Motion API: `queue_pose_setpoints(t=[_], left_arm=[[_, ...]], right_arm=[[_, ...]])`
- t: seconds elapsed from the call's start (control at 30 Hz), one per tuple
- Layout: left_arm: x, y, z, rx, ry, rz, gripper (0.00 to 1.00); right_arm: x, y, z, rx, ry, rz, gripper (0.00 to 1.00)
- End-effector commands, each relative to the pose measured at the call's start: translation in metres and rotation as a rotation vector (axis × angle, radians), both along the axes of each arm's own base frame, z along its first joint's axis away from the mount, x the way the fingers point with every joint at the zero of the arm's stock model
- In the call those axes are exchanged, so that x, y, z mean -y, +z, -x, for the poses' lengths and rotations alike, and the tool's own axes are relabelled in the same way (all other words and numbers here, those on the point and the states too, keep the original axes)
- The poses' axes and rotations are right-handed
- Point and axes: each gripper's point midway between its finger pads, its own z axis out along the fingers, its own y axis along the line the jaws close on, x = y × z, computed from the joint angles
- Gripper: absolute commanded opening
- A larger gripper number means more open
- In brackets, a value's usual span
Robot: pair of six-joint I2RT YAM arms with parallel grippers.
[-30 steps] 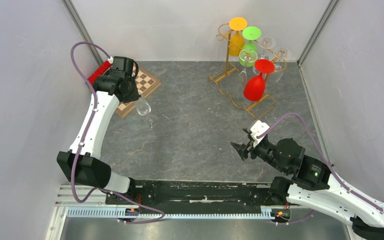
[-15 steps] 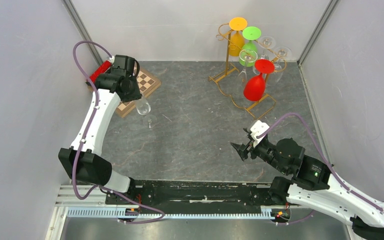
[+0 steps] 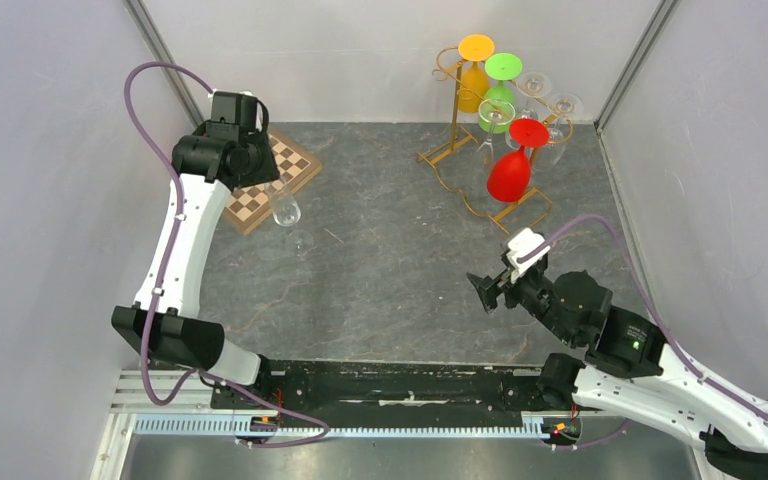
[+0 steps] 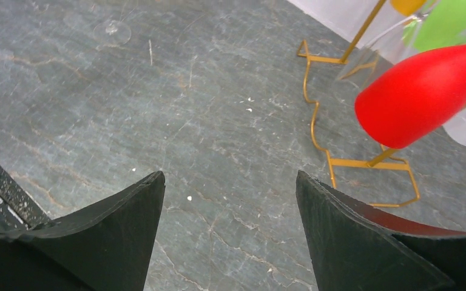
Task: Take the wine glass off the wine glass rack
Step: Place the wine glass at the center of the board.
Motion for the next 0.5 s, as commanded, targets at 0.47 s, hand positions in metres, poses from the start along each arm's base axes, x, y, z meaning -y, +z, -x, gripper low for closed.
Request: queue_pose_setpoints(t=[0.47], left_arm=[[0.128,0.098,0.057,0.218,-0.420,0.295,0.43]], right_arm=[[0.055,0.106,-0.028,0.069,-0.385,-0.111,0.85]])
